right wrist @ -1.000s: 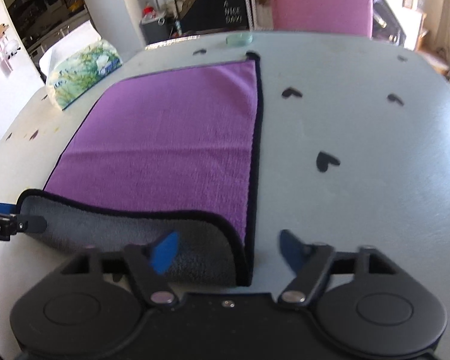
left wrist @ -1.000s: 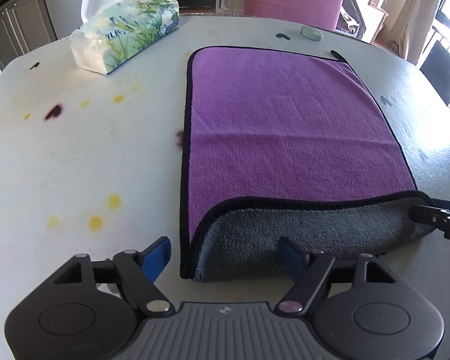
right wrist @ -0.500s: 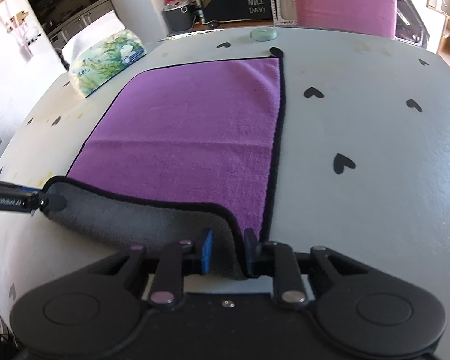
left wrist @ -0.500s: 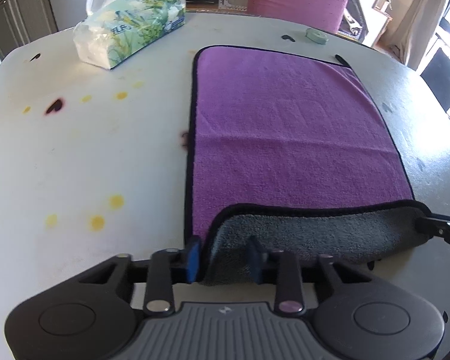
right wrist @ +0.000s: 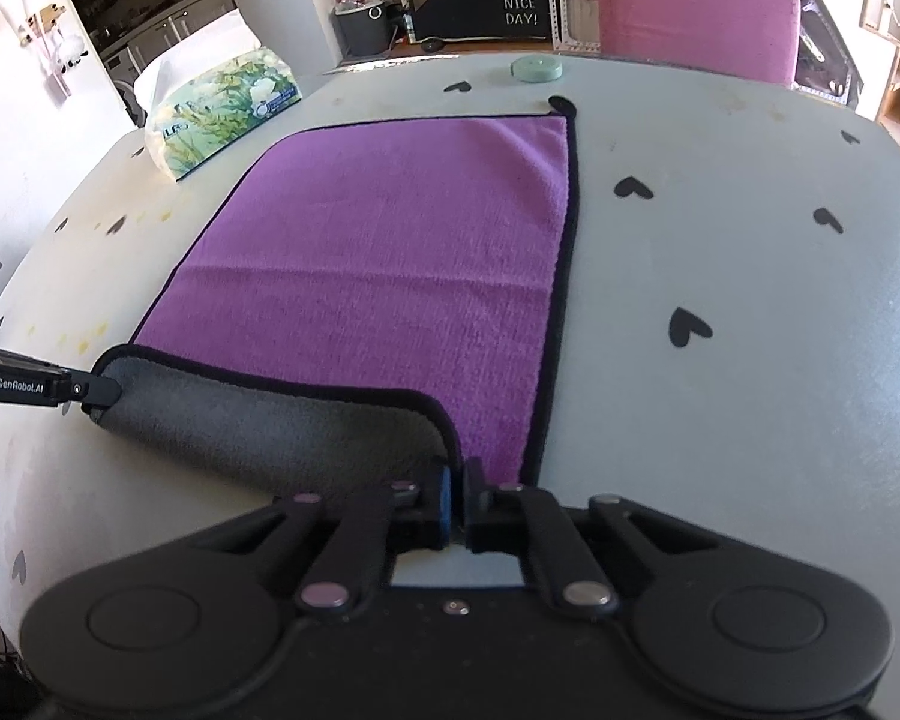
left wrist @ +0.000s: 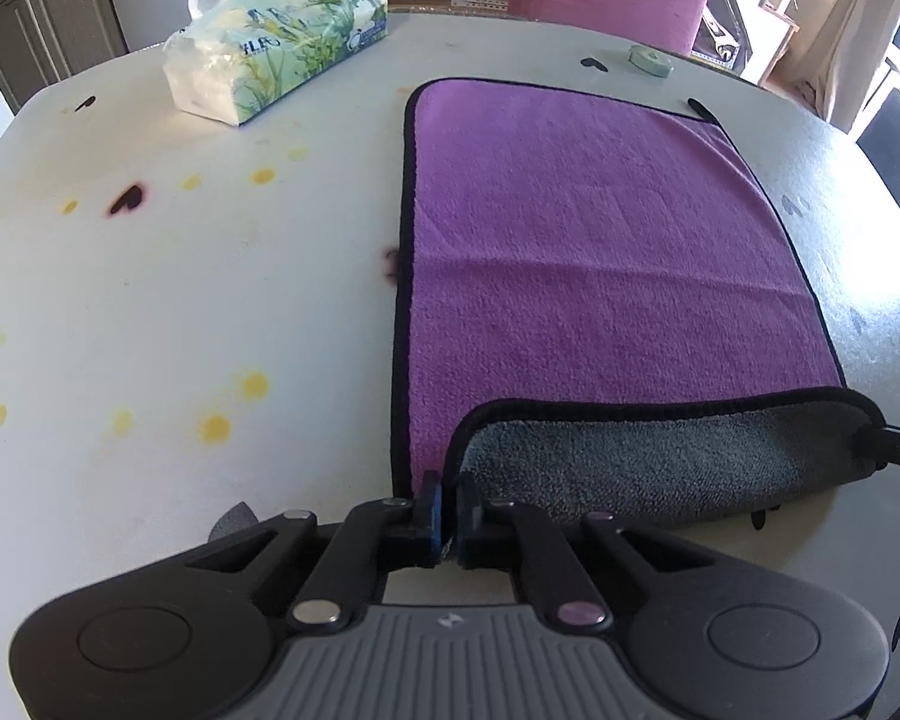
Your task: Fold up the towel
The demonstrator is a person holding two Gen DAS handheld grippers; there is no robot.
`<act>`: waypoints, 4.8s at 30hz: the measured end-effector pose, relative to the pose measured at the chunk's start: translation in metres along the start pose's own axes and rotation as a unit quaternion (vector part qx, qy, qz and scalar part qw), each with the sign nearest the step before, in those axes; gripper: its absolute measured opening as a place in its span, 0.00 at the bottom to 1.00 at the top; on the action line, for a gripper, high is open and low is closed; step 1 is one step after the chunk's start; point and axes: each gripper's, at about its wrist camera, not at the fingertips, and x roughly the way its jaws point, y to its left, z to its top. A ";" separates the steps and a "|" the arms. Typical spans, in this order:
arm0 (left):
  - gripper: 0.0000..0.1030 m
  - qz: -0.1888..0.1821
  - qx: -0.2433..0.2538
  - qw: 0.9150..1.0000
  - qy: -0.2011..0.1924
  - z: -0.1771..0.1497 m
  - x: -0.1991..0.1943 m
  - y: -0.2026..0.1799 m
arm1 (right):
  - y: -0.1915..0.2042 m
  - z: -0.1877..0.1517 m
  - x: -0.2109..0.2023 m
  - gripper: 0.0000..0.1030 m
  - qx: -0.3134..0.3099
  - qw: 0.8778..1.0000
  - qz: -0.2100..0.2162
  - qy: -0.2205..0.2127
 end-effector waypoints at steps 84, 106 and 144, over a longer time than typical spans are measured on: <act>0.92 0.085 0.033 0.994 -0.055 0.230 0.064 -0.018 | -0.030 0.217 0.088 0.99 0.047 0.995 -0.065 -0.066; 0.93 0.066 0.035 0.994 -0.078 0.198 0.006 -0.035 | -0.020 0.197 0.029 1.00 0.040 0.992 -0.069 -0.093; 0.93 0.027 0.039 0.983 -0.179 0.055 -0.178 -0.049 | 0.058 0.096 -0.150 1.00 -0.002 0.979 -0.093 -0.180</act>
